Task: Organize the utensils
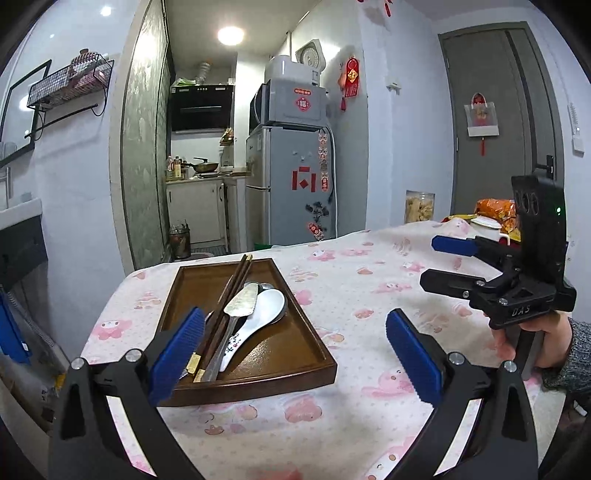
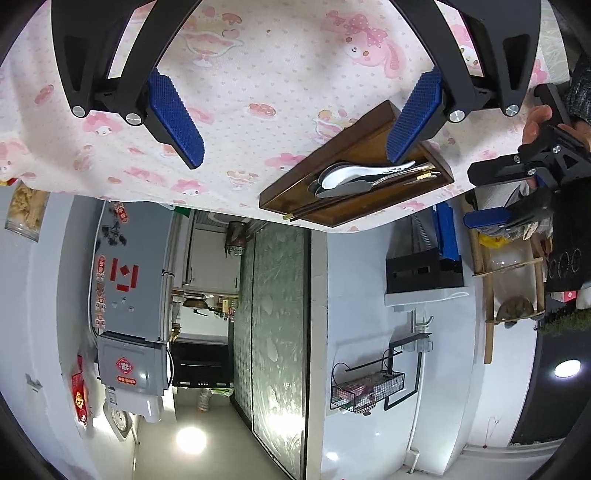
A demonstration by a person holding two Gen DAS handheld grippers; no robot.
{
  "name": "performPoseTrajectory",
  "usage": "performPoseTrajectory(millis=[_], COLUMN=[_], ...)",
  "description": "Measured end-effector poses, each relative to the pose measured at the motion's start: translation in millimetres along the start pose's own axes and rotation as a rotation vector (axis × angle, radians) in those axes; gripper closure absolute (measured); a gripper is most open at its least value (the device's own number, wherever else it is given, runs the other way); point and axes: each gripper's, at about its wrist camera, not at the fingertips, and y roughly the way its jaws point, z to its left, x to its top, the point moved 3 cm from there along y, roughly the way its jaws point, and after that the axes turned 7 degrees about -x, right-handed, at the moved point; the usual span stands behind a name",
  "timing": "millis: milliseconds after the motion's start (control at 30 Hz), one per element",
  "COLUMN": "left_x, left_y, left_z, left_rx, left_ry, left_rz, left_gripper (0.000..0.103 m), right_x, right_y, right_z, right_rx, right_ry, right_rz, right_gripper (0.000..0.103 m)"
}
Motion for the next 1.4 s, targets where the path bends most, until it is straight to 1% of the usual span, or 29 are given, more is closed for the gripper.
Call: performPoseTrajectory(millis=[67,167,333,1400], left_x=[-0.8,-0.8,-0.2,-0.6], left_y=[-2.1,-3.5,-4.7,-5.1], left_z=[3.2,3.4,4.9,6.1], left_rx=[0.035,0.056,0.062,0.065], left_ry=[-0.015,-0.015,-0.019,-0.020], left_rz=[-0.010,-0.015,-0.016,-0.015], left_gripper=[0.003,0.003,0.003,0.003], right_x=[-0.5,-0.7,-0.6,-0.6], right_y=[-0.7,-1.1,-0.5,-0.7], right_z=[-1.2,0.0,0.4,0.3], right_rx=[-0.010,-0.006,0.007,0.007], right_ry=[0.007,0.002,-0.001,-0.001], right_rz=[-0.005,-0.008,-0.007,-0.007], right_gripper=[0.003,0.003,0.003,0.003])
